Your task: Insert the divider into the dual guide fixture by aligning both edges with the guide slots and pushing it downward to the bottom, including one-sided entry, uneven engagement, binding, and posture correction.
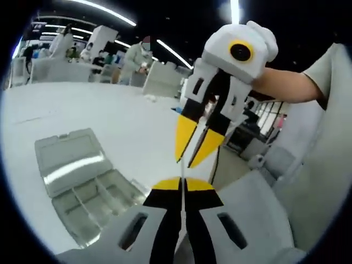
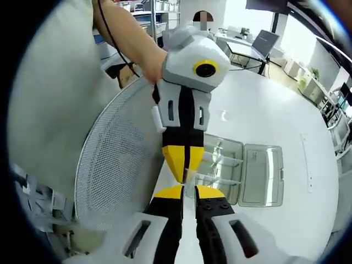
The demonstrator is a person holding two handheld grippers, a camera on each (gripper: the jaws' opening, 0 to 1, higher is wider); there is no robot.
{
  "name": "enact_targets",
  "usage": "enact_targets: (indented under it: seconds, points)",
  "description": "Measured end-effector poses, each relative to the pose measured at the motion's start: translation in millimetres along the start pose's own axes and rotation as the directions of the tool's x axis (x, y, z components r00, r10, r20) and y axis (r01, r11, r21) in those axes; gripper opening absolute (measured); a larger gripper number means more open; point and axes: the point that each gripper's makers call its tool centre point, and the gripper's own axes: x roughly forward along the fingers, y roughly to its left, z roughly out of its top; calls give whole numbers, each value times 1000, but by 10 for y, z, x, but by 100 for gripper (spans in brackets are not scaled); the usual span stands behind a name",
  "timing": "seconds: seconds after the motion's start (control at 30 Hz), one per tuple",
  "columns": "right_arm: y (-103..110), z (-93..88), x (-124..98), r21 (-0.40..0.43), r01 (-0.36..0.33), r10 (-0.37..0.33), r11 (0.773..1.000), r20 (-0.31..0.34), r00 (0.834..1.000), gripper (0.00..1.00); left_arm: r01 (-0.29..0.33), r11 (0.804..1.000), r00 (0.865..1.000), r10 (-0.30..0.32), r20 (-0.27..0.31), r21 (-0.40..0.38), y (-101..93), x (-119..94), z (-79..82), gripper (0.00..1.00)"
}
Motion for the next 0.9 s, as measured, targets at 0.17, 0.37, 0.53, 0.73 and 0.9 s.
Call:
enact_targets:
  seconds: [0.17, 0.37, 0.53, 0.73, 0.9]
  points:
    - [21, -7, 19, -5, -26, 26, 1000, -13, 1000, 1, 7, 999, 1000, -7, -3, 41, -20, 2, -2, 0]
    - [41, -3, 34, -4, -49, 49, 999, -23, 999, 0, 14, 997, 1000, -14, 0, 74, -35, -2, 0, 0]
    - [75, -9, 44, 3, -73, 73, 997, -32, 997, 0, 20, 995, 1000, -20, -6, 102, -56, 6, -14, 0]
    - [102, -12, 65, 9, -91, 91, 996, -48, 995, 0, 16, 988, 1000, -14, -19, 151, -69, 5, -34, 0]
    - [122, -28, 85, 14, -105, 105, 994, -68, 992, 0, 14, 981, 999, -8, -32, 193, -79, 10, -51, 0]
